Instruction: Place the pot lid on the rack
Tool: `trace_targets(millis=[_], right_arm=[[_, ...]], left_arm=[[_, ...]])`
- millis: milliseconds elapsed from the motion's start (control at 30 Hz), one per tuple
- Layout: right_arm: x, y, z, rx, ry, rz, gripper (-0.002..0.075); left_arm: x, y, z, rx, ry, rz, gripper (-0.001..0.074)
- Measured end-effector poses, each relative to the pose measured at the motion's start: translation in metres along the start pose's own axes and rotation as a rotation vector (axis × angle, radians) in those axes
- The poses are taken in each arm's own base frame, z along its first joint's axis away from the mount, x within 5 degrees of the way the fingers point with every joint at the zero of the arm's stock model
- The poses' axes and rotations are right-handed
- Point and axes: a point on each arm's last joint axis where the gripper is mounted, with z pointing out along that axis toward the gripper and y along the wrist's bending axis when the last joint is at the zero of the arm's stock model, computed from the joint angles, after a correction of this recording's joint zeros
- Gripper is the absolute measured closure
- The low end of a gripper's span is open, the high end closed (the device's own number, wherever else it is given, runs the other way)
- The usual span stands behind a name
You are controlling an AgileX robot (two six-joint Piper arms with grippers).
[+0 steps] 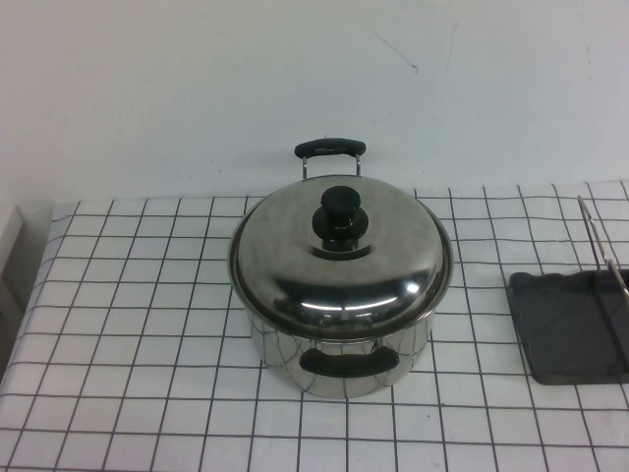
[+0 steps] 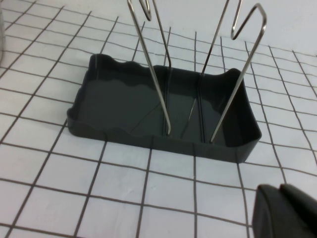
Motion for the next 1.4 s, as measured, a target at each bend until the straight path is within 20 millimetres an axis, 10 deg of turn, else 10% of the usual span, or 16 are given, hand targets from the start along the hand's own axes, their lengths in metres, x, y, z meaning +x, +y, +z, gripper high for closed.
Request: trace_targets(millis=[267, 667, 867, 1100, 1400], right_arm=[[-0.001, 0.005, 0.000, -0.054, -0.012, 0.140, 0.0728], [-0.016, 0.025, -0.005, -0.335, -0.048, 0.863, 0.0728], [-0.016, 0.023, -0.004, -0.314, -0.079, 0.737, 0.0728], [-0.016, 0.023, -0.004, -0.307, -0.092, 0.662, 0.0728], [-0.016, 0.023, -0.004, -0.307, -0.093, 0.654, 0.0728]], left_arm=[[-0.016, -0.010, -0.002, 0.156, -0.139, -0.593, 0.0738], [-0.022, -0.007, -0.003, 0.159, -0.213, -0.702, 0.0738], [-0.041, -0.019, -0.012, 0.196, -0.168, -0.373, 0.0738], [-0.131, -0.046, -0.009, 0.250, -0.090, 0.043, 0.0738], [-0.176, -0.080, 0.072, 0.542, 0.030, 0.210, 0.0738]])
